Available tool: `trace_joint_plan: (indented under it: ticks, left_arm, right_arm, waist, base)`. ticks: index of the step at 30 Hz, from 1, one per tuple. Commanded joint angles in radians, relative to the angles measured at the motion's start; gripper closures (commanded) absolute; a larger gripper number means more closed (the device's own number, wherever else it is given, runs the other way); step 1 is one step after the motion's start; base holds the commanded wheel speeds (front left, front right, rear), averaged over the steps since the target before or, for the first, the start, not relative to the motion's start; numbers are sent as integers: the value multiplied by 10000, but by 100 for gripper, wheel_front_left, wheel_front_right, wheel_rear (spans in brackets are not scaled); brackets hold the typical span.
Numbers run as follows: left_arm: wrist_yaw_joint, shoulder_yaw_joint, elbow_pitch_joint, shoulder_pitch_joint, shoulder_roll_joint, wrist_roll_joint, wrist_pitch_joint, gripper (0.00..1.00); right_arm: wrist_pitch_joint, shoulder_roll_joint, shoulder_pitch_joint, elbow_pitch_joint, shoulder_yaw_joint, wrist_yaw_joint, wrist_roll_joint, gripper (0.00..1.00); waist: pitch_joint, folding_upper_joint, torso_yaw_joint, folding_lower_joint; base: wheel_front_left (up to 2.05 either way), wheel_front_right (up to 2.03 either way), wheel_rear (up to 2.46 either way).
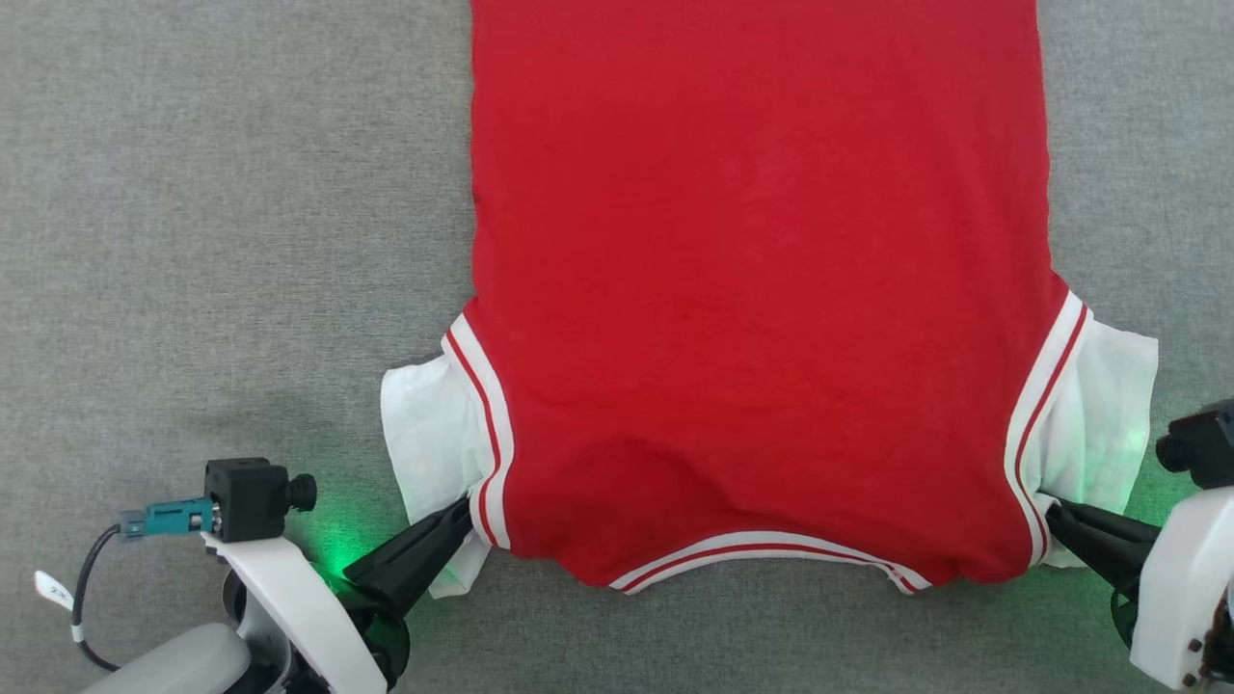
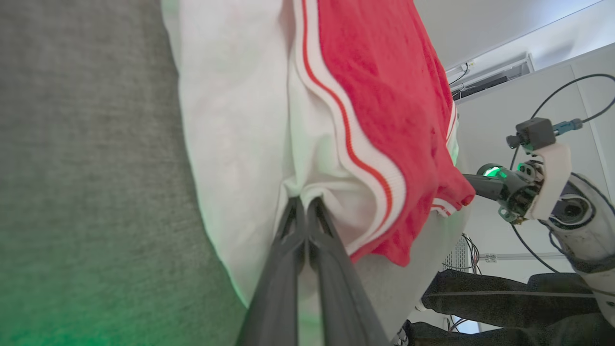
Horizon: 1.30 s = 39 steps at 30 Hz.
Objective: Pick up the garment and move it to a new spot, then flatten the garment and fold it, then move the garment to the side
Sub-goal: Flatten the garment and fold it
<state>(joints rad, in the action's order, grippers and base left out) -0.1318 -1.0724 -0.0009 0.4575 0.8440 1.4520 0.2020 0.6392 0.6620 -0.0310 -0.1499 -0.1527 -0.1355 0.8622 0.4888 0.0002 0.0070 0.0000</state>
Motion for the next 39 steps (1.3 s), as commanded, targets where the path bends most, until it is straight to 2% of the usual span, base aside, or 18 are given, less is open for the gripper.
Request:
trace_joint_plan:
  ticks: [1, 2, 3, 4, 8, 13, 16, 18, 21, 24, 31, 35, 39]
  left_arm:
    - [33, -153, 334, 91, -225, 169, 35, 100]
    - [33, -197, 339, 117, -214, 183, 83, 100]
    - [33, -197, 339, 117, -214, 183, 83, 100]
    - [33, -227, 318, 143, -197, 186, 120, 100]
    - [33, -366, 134, 199, -87, 32, 292, 100]
    - [33, -407, -287, 314, -34, -242, 485, 100]
    - [24, -331, -483, 483, -112, -471, 558, 100]
    - [22, -328, -617, 690, -217, -648, 565, 100]
    - [7, -430, -743, 1086, -435, -874, 585, 100]
    - [-2, -604, -783, 1522, -664, -1115, 580, 100]
    - [16, -809, -703, 2251, -1181, -1360, 542, 100]
    - [47, -908, -590, 2441, -1418, -1446, 534, 100]
    - [74, -1024, -508, 2475, -1550, -1492, 504, 100]
  right_arm:
    - [-111, -127, -104, 317, -299, 88, -283, 67]
    - [-196, -22, -115, 222, -295, 92, -378, 43]
    - [-196, -22, -115, 222, -295, 92, -378, 43]
    - [-298, 61, -107, 91, -237, 96, -449, 0]
    - [-443, 536, 224, -835, 467, 96, -453, 0]
    - [-13, 945, 596, -2673, 2382, 48, -11, 0]
    - [497, 1159, 44, -3243, 3599, 48, 169, 0]
    - [894, 1262, -708, -3203, 4122, 48, 199, 0]
    - [1545, 1441, -2463, -2603, 4278, 48, 75, 0]
    - [2175, 1563, -4635, -1623, 3737, 48, -362, 0]
    - [4058, 930, -9496, 1567, 2009, 48, -2125, 0]
    - [4996, 677, -11398, 3056, 1384, 48, -2937, 0]
    - [5547, 466, -12524, 4324, 1011, 48, -3696, 0]
  waist:
    - [47, -2, -49, 0]
    - [68, -2, -70, 0]
    - [68, -2, -70, 0]
    - [94, -2, -96, 0]
    - [172, -2, -149, 0]
    - [393, -2, -89, 0]
    - [667, -2, 58, 0]
    - [947, -2, 231, 0]
    - [1431, -2, 589, 0]
    - [1921, -2, 967, 0]
    - [2981, -2, 1811, 0]
    - [3391, -2, 2213, 0]
    - [3620, -2, 2454, 0]
  base:
    - [0, 0, 0]
    - [0, 0, 0]
    - [0, 0, 0]
    - [0, 0, 0]
    - [0, 0, 0]
    - [0, 0, 0]
    - [0, 0, 0]
    - [0, 0, 0]
    - [0, 0, 0]
    - [0, 0, 0]
    - [0, 0, 0]
    - [0, 0, 0]
    - [0, 0, 0]
